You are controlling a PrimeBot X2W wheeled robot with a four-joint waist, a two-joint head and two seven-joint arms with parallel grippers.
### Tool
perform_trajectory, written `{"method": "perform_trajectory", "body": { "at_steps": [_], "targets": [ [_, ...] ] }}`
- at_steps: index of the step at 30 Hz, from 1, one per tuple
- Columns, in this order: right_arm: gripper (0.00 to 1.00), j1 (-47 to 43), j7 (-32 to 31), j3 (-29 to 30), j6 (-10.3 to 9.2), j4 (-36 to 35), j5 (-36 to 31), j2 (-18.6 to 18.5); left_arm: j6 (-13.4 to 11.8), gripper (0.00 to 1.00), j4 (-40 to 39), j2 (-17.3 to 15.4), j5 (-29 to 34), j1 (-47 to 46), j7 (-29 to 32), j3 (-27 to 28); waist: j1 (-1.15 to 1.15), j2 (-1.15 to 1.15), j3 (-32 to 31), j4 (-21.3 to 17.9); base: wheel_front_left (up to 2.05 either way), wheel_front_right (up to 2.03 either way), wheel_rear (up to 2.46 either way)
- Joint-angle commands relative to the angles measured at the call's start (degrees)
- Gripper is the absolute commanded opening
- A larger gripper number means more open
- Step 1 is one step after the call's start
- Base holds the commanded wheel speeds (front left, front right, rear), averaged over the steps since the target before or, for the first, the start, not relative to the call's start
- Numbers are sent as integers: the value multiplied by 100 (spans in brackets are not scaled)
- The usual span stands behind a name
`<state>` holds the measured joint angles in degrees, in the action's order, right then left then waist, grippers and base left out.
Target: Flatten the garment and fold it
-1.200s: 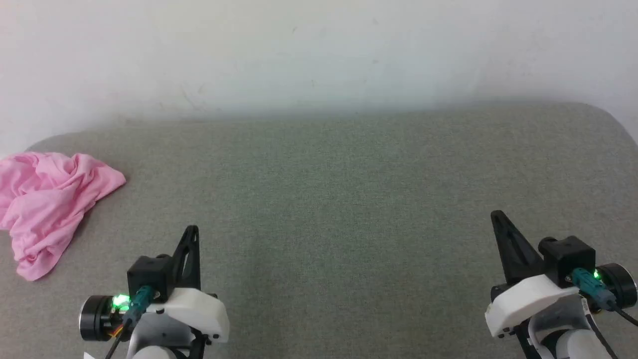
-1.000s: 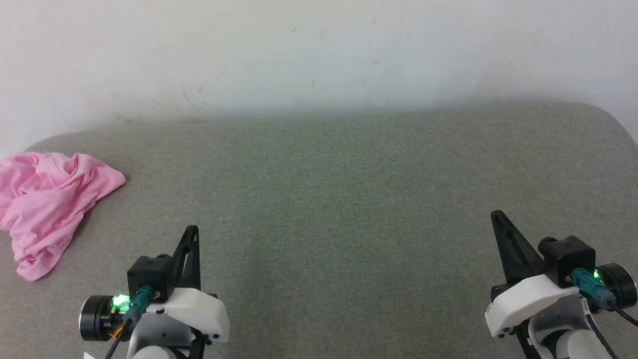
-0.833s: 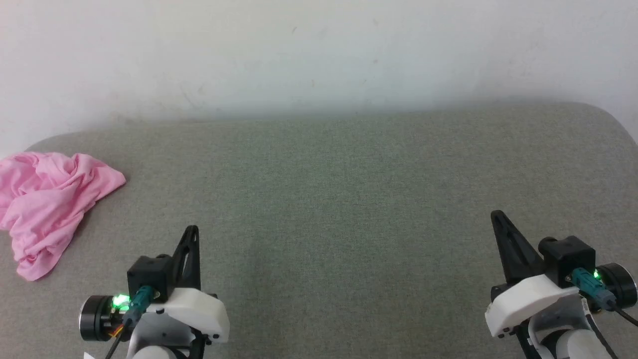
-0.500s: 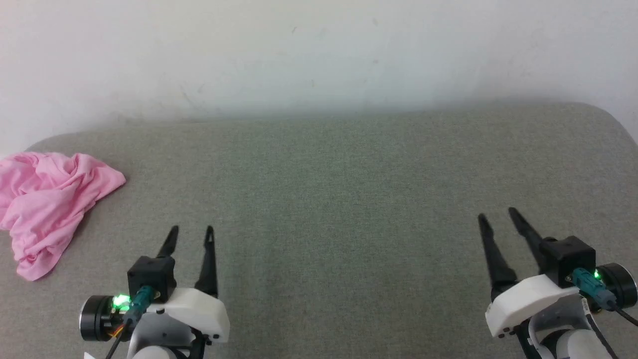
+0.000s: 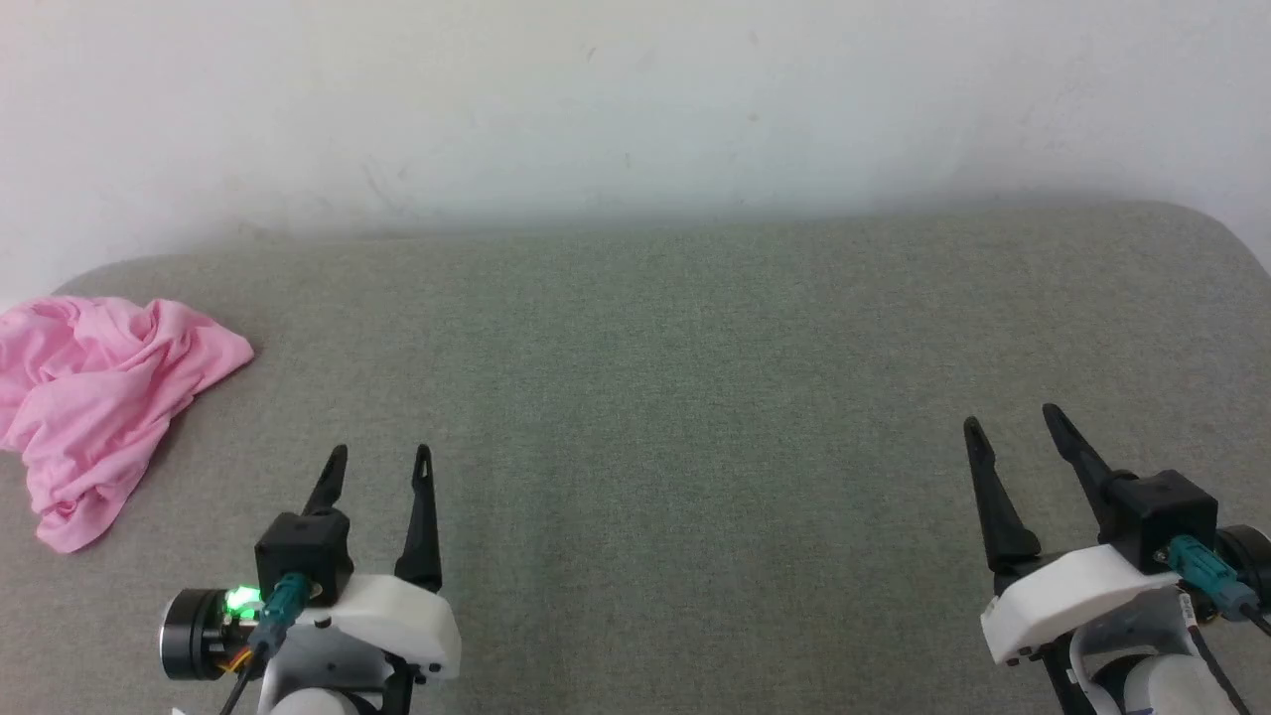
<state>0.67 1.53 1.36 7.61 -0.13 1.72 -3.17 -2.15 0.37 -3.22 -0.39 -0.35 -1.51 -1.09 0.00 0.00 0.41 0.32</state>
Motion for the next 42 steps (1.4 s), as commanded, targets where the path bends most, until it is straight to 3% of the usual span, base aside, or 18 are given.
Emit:
{"method": "perform_trajectory", "body": {
  "at_steps": [1,16,42],
  "targets": [
    [100,-8,49,20,-2,-46,64,5,-74,100,-32,-2,7,-56,-49,-27,0,0,9,16,0,0,0],
    [100,3,228,95,-3,-124,117,8,-328,100,-77,-20,-10,-120,-229,-76,0,0,108,394,0,0,0],
    [100,-27,539,238,-6,-256,142,14,-753,100,-135,10,-97,-166,-540,-25,0,0,256,1497,0,0,0]
  ]
}}
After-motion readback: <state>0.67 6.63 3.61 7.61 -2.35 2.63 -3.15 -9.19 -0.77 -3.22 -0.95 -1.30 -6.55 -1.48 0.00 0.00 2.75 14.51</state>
